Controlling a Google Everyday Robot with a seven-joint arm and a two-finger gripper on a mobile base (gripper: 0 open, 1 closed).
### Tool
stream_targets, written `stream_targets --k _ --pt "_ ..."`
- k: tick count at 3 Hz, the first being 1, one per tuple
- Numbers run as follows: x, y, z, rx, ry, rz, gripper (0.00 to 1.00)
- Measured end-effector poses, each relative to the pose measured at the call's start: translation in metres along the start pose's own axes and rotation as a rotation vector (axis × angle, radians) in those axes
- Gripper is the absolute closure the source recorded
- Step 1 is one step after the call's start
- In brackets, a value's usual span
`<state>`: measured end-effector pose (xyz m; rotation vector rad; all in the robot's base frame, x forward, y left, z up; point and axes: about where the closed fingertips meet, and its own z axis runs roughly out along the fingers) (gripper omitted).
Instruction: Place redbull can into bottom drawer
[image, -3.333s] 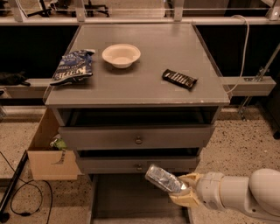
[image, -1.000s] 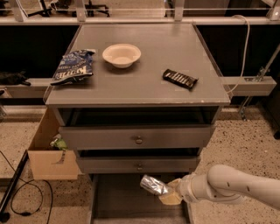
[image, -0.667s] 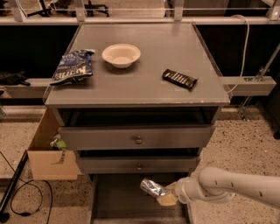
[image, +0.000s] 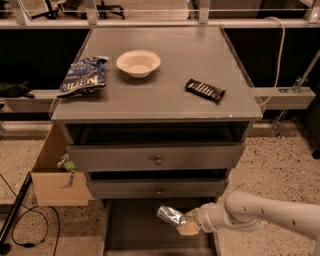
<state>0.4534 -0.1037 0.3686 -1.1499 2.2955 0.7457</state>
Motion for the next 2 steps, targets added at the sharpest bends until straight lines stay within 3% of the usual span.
stream_targets --k 1,2 --pt "-0.002 -0.008 0.018 -0.043 -0.043 -0.045 1.0" --pt "0.019 -0.027 0.041 -0.125 -0.085 -0.077 1.0"
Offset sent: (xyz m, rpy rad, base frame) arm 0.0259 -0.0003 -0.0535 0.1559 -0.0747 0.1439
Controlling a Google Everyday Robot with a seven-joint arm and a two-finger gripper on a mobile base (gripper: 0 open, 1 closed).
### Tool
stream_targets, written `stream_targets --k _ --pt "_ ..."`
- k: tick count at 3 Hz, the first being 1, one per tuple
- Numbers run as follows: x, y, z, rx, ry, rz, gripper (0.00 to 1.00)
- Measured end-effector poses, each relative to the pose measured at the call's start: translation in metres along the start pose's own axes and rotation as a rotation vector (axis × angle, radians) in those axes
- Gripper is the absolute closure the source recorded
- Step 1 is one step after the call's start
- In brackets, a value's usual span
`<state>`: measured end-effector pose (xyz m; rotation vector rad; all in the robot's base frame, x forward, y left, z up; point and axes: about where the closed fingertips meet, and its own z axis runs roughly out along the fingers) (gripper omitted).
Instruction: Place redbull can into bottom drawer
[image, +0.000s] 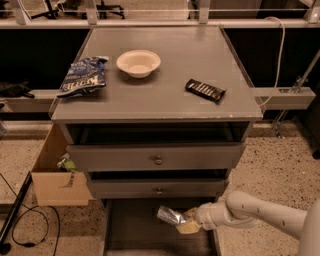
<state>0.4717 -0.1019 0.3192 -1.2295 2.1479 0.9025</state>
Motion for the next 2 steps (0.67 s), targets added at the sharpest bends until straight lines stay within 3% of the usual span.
stream_targets --k 1,2 --pt "0.0 0.0 0.0 0.0 0.0 0.0 1.0" --pt "0.017 -0.01 0.029 -0.005 0.006 0.016 1.0"
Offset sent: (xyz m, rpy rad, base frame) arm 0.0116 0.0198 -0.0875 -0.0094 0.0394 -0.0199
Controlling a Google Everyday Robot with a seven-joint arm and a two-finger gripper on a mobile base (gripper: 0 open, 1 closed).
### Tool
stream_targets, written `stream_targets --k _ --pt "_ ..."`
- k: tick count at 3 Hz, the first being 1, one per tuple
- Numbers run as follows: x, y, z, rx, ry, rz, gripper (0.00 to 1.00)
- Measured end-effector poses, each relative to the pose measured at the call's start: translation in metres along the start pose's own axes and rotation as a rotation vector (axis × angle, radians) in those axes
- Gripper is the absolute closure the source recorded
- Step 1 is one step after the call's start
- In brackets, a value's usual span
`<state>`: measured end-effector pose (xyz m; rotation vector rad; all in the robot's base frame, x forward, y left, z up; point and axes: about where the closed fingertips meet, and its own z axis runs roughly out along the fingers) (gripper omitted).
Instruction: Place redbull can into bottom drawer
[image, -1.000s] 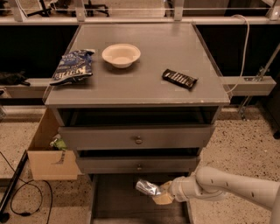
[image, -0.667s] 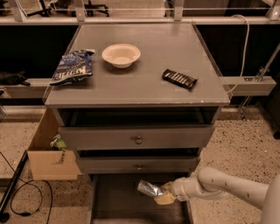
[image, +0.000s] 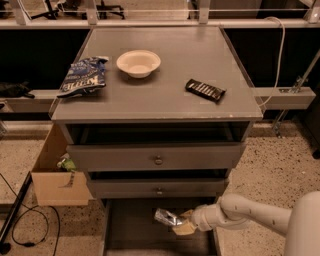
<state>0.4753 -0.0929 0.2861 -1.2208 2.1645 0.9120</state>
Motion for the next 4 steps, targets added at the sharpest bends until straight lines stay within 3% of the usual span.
stream_targets --k 3,4 --pt "0.087 -0.052 0.086 -0.035 0.069 0.167 1.0" --pt "0.097 -0.055 0.095 -0.038 0.073 0.182 0.96"
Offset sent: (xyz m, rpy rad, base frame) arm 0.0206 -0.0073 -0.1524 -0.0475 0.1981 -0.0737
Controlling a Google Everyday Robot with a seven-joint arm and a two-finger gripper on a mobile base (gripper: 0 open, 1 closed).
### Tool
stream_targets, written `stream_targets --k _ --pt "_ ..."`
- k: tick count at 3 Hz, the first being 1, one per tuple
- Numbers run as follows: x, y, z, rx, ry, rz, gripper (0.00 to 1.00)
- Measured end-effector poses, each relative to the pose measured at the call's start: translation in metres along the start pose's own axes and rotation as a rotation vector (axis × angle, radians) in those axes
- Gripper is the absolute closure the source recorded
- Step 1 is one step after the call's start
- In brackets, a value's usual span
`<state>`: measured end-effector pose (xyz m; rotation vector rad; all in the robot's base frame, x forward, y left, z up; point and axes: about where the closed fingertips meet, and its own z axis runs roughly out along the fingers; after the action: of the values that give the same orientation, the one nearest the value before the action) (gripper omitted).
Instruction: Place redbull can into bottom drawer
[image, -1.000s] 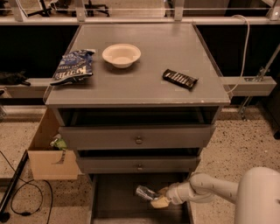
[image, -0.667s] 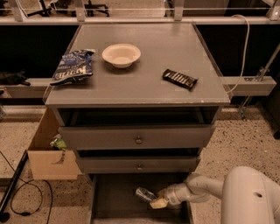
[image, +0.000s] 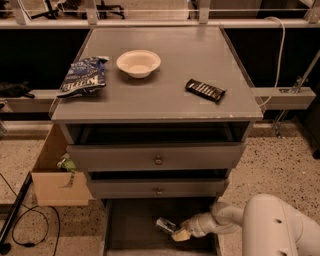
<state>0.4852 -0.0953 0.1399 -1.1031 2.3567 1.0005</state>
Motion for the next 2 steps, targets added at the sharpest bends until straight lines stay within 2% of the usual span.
stream_targets --k 2 --pt "0.0 0.0 0.0 0.0 0.0 0.0 0.5"
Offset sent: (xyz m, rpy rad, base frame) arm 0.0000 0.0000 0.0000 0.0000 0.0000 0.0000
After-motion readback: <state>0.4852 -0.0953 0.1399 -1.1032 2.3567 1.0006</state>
